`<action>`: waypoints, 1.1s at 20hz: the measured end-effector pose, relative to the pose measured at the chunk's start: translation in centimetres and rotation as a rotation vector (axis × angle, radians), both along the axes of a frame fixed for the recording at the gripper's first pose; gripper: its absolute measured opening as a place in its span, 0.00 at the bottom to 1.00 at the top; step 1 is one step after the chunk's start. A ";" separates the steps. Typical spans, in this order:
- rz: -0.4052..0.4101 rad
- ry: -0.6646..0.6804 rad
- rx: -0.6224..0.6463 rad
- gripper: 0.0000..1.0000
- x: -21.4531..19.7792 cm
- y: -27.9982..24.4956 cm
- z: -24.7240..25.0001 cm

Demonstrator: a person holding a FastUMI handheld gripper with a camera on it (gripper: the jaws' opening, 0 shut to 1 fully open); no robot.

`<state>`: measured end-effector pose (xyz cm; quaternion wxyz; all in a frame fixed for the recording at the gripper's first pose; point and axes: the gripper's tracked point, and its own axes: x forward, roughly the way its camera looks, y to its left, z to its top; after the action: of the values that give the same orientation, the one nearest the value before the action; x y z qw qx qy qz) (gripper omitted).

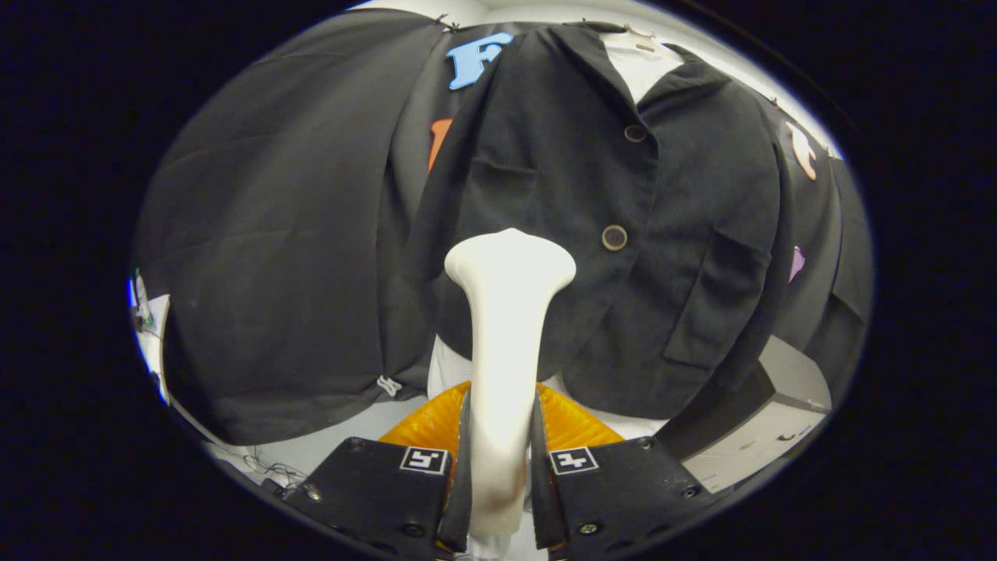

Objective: Iron the clothes twice with a garment steamer, once on the left side and once on the right side.

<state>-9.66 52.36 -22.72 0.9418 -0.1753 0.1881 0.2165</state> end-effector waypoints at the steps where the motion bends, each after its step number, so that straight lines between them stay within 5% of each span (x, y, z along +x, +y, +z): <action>1: -0.003 0.030 -0.003 0.34 -0.2 -0.2 -1.0; 15: -0.032 0.260 -0.046 0.34 -3.1 -3.9 -9.9; 22: -0.039 0.288 -0.027 0.34 -5.6 -8.6 -10.2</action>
<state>-15.28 43.73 -32.96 0.9067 -0.1514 0.3275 0.2185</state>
